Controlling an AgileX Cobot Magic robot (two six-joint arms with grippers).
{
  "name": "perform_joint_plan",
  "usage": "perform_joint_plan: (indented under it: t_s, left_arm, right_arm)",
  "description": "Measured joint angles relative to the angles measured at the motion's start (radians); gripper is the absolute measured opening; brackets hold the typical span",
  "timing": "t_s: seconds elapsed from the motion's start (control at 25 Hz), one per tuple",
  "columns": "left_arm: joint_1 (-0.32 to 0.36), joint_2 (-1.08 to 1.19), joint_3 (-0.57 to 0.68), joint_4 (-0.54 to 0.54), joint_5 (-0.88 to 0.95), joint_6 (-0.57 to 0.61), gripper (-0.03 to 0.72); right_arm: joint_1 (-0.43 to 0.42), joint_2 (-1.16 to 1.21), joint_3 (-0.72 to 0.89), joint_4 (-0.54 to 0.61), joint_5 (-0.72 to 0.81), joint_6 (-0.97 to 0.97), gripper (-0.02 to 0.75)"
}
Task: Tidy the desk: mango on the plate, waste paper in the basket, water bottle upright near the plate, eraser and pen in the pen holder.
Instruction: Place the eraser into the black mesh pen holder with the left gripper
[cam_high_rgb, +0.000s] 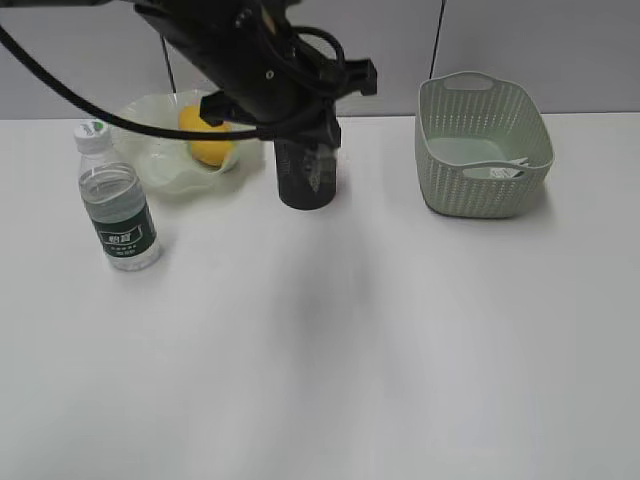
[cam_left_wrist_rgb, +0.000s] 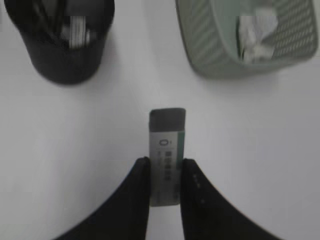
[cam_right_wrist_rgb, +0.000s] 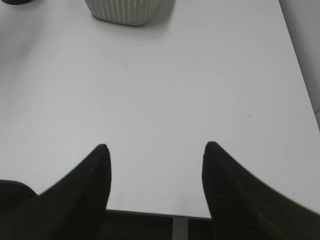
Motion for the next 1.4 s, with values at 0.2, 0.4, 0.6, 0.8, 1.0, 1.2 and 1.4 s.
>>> perform_joint_plan:
  t_s: [0.2, 0.4, 0.6, 0.8, 1.0, 1.2, 1.4]
  left_arm:
    - [0.045, 0.005, 0.000, 0.178, -0.271, 0.000, 0.139]
    - [0.082, 0.063, -0.001, 0.280, -0.415, 0.003, 0.139]
    - [0.112, 0.148, -0.001, 0.289, -0.537, 0.004, 0.139]
    - [0.116, 0.197, -0.001, 0.333, -0.578, 0.004, 0.139]
    - [0.121, 0.242, -0.001, 0.413, -0.580, 0.004, 0.139]
    - [0.136, 0.291, -0.001, 0.421, -0.577, 0.005, 0.139]
    - [0.144, 0.308, 0.000, 0.421, -0.572, 0.005, 0.139]
  right_arm:
    - [0.000, 0.000, 0.001, 0.000, 0.000, 0.000, 0.466]
    - [0.000, 0.000, 0.001, 0.000, 0.000, 0.000, 0.466]
    - [0.000, 0.000, 0.001, 0.000, 0.000, 0.000, 0.466]
    - [0.000, 0.000, 0.001, 0.000, 0.000, 0.000, 0.466]
    - [0.000, 0.000, 0.002, 0.000, 0.000, 0.000, 0.466]
    - [0.000, 0.000, 0.002, 0.000, 0.000, 0.000, 0.466]
    - [0.000, 0.000, 0.002, 0.000, 0.000, 0.000, 0.466]
